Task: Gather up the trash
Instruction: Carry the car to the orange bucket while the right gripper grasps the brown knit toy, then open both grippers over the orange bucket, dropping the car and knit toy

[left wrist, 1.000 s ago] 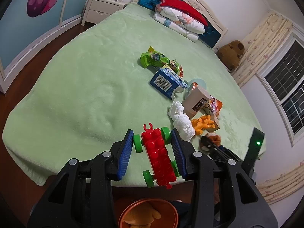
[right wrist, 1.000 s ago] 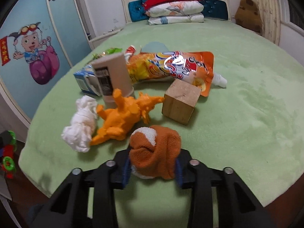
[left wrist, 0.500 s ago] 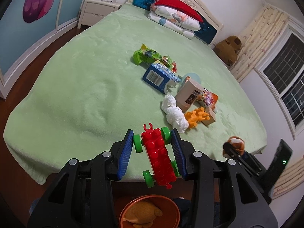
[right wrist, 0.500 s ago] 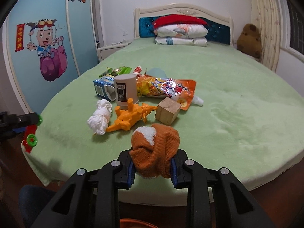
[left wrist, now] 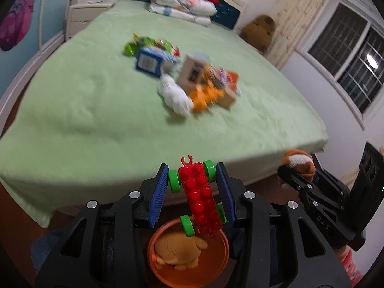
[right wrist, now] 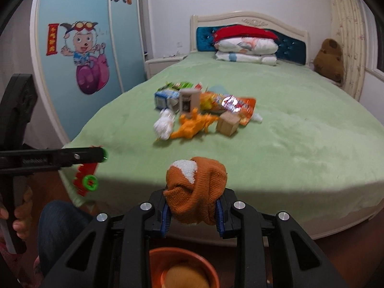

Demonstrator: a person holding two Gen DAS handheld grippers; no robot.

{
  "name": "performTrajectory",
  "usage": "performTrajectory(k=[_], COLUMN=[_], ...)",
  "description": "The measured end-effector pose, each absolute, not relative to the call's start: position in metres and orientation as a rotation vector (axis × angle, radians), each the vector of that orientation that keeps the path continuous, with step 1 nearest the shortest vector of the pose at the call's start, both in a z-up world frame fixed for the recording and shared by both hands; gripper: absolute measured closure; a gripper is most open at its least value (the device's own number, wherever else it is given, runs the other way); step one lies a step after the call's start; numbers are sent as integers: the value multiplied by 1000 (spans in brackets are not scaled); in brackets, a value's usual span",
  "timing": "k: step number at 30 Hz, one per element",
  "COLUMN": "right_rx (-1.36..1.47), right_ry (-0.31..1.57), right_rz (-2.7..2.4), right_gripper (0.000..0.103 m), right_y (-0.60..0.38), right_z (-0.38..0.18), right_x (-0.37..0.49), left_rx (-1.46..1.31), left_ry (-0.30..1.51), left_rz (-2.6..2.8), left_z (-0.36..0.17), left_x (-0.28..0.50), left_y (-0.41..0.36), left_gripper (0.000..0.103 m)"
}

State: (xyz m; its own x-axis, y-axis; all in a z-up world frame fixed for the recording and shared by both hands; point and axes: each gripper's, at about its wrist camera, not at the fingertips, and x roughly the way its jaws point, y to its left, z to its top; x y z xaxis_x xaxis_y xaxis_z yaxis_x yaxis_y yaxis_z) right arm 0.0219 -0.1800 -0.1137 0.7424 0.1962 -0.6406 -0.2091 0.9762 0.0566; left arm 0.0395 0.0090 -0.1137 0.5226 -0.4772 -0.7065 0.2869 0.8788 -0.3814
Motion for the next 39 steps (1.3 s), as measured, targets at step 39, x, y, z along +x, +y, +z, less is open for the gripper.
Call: performTrajectory(k=[39], right_rx=[206], right_ry=[1225], right_rz=[217], right_gripper=[34], right_y=[-204], right_z=[-282], right_x=[2], left_rx=[-105], left_ry=[1416], left_rz=[-437], left_z=[-315], left_x=[6], left_y=[-41], left_gripper=[44])
